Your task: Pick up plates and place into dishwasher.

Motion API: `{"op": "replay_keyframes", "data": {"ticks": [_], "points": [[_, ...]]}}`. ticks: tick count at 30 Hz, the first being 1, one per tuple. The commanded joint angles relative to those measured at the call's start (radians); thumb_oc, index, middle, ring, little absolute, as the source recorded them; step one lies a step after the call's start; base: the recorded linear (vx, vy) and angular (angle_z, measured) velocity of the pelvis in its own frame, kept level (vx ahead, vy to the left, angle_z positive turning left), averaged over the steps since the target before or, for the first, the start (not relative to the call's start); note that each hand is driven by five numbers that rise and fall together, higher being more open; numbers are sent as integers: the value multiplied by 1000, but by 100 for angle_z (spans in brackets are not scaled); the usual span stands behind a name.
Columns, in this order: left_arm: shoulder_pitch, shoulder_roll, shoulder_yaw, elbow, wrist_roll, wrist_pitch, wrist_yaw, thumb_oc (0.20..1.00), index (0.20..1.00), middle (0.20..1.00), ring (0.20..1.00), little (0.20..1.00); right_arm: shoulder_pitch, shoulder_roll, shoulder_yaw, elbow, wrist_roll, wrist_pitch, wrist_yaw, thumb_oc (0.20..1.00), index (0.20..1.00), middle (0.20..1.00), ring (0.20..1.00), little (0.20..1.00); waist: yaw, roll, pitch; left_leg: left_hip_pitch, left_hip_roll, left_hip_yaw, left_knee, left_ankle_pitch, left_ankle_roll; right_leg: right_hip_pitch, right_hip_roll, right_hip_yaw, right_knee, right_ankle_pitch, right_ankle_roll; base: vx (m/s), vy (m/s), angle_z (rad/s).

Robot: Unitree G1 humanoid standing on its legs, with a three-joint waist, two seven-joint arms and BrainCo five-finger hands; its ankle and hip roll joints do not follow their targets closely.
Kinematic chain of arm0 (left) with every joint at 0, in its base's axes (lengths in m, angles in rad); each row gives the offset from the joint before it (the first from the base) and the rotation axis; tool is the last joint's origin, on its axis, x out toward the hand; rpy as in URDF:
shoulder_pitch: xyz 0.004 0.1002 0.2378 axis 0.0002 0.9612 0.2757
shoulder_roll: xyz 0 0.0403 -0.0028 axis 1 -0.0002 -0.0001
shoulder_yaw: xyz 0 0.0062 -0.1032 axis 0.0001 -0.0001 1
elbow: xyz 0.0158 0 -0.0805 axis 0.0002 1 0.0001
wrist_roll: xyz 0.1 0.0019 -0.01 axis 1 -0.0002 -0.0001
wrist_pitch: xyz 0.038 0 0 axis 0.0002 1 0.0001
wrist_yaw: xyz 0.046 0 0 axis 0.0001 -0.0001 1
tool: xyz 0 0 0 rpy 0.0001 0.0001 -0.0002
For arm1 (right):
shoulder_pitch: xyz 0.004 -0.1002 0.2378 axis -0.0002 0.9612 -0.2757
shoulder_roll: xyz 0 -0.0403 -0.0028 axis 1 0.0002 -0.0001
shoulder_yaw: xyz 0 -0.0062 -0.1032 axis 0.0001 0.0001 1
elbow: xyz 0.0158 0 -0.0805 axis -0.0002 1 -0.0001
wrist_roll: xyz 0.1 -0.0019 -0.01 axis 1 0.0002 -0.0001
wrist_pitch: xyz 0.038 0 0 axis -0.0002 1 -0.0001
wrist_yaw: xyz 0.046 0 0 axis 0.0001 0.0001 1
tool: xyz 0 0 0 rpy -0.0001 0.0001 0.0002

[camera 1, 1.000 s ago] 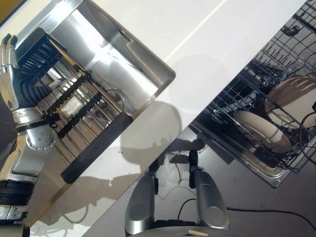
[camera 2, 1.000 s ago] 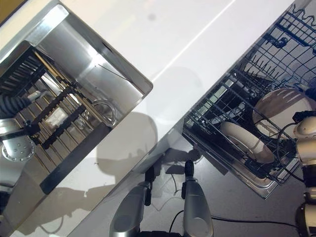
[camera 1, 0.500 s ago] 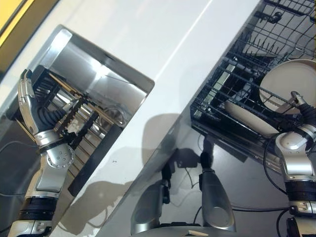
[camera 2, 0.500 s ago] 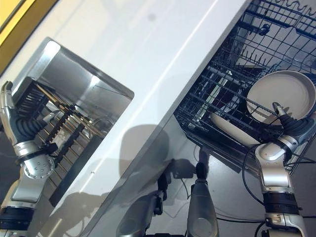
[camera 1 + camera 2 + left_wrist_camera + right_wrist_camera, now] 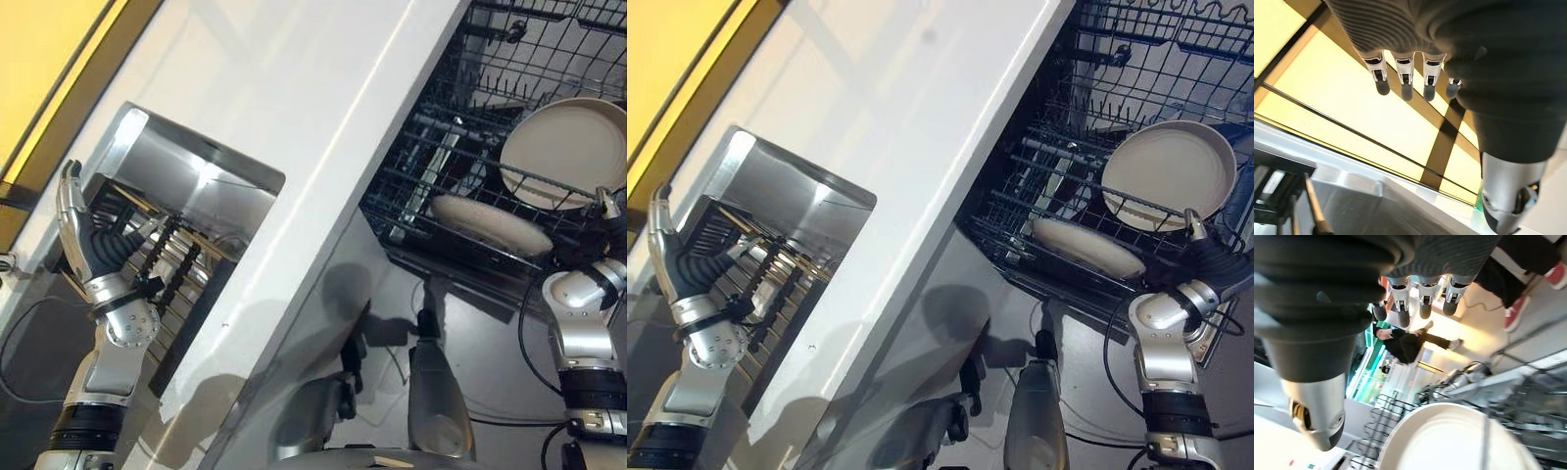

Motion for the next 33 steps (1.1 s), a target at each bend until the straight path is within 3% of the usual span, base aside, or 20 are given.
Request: {"op": "replay_keyframes", "data": {"ticks": [1, 6, 11, 14, 19, 24, 33], "points": [[49, 0, 9, -27, 4, -38, 32, 1000, 1000, 1000, 1000, 1000, 66, -1, -5, -67, -64, -56, -97, 1000, 1000, 1000, 1000, 1000, -21, -35, -59, -75, -24, -21, 171, -110, 11, 162, -126, 2, -266, 95, 73, 25, 71, -12], [62, -15, -4, -28, -10, -39, 24, 1000, 1000, 1000, 1000, 1000, 81, 6, -6, -80, -111, -39, -173, 1000, 1000, 1000, 1000, 1000, -27, -23, -69, -60, -33, -15, 177, -122, 12, 174, -136, 12, -271, 95, 80, 33, 66, -18], [81, -28, -8, -38, -9, -38, 17, 1000, 1000, 1000, 1000, 1000, 105, 19, 8, -76, -115, -17, -161, 1000, 1000, 1000, 1000, 1000, -32, -16, -76, -56, -35, -10, 184, -128, 13, 175, -141, 22, -270, 94, 83, 39, 36, -4], [83, -39, -20, -38, -7, -34, 28, 1000, 1000, 1000, 1000, 1000, 116, 26, 18, -60, -89, -39, -147, 1000, 1000, 1000, 1000, 1000, -42, -6, -63, -69, -34, -7, 194, -129, 12, 150, -142, 30, -255, 91, 81, -13, 32, -10], [78, -48, -40, -34, -9, -43, 62, 1000, 1000, 1000, 1000, 1000, 105, 34, 43, -32, -16, -96, -43, 1000, 1000, 1000, 1000, 1000, -53, 15, -31, -102, -40, -4, 204, -125, 11, 105, -144, 45, -240, 94, 80, -46, 45, -13], [48, -43, -80, -55, -11, -32, 93, 1000, 1000, 1000, 1000, 1000, 34, 32, 123, 10, 144, -156, 179, 1000, 1000, 1000, 1000, 1000, -48, 31, 20, -156, -48, -15, 227, -117, 7, 43, -149, 52, -210, 94, 75, -77, -5, -7], [-87, 5, -166, -41, -41, 35, 132, 1000, 1000, 1000, 1000, 1000, -251, -17, 221, 162, 228, -134, 253, 1000, 1000, 1000, 1000, 1000, -21, 52, 72, -240, -53, -43, 268, -107, -3, -37, -148, 41, -154, 80, 62, -61, -35, 5]]}}
